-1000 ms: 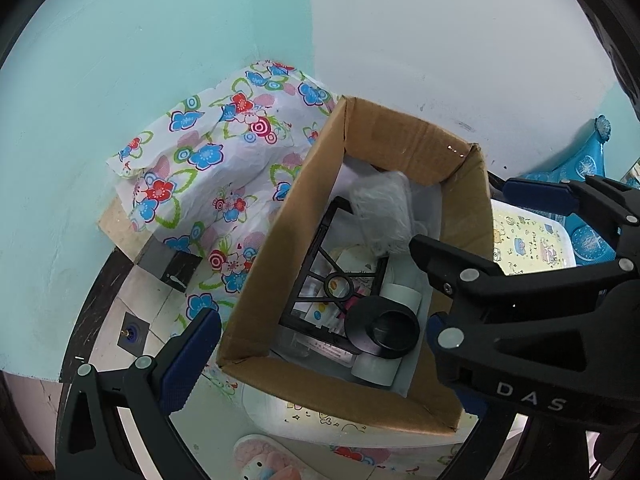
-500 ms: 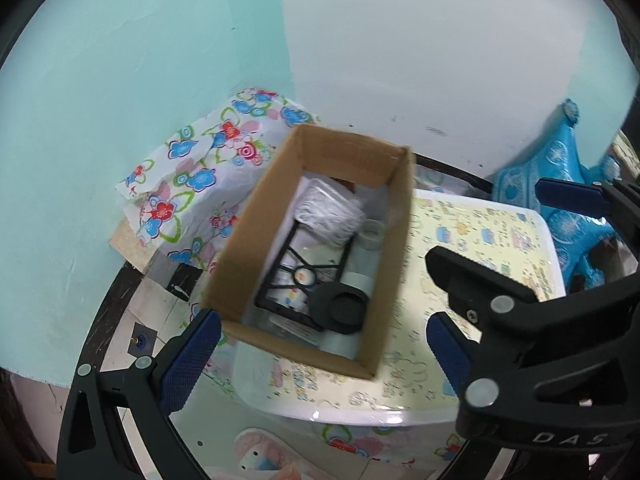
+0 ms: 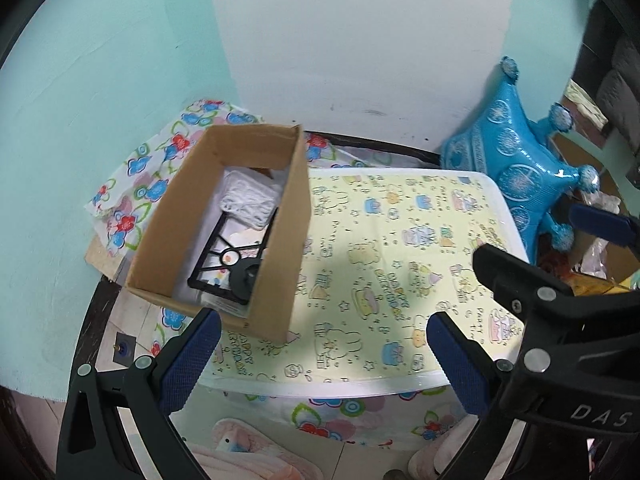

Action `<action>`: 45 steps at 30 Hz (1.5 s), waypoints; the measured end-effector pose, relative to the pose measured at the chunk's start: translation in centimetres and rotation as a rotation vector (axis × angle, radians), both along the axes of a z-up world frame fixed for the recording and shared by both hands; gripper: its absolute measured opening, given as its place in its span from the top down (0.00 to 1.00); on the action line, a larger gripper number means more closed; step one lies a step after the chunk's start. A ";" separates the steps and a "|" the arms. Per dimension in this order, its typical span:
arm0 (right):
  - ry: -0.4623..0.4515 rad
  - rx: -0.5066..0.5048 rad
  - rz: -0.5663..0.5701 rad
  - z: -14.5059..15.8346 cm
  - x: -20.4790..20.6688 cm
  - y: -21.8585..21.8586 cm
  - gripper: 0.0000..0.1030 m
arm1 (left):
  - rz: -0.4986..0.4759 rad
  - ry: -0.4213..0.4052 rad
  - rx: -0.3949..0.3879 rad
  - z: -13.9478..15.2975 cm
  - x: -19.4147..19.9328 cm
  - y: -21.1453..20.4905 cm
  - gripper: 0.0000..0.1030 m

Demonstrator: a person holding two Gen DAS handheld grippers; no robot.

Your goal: Organize objects

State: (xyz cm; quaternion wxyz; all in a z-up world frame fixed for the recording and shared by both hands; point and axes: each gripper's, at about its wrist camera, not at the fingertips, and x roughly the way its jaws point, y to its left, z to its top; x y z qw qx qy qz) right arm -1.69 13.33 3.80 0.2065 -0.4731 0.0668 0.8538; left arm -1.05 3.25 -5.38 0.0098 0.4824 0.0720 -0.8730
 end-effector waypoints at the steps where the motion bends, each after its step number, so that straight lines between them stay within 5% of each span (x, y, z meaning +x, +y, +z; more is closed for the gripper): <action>1: -0.003 0.004 -0.022 0.0 0.6 0.2 0.00 | -0.006 0.003 -0.004 0.2 0.1 0.4 0.00; 16: 0.030 0.059 -0.172 2.2 5.6 0.1 0.00 | -0.022 0.032 -0.036 2.6 1.7 2.2 0.00; 45: 0.019 0.064 -0.187 2.7 4.9 -1.1 0.00 | -0.015 0.020 -0.045 2.6 1.8 0.4 0.00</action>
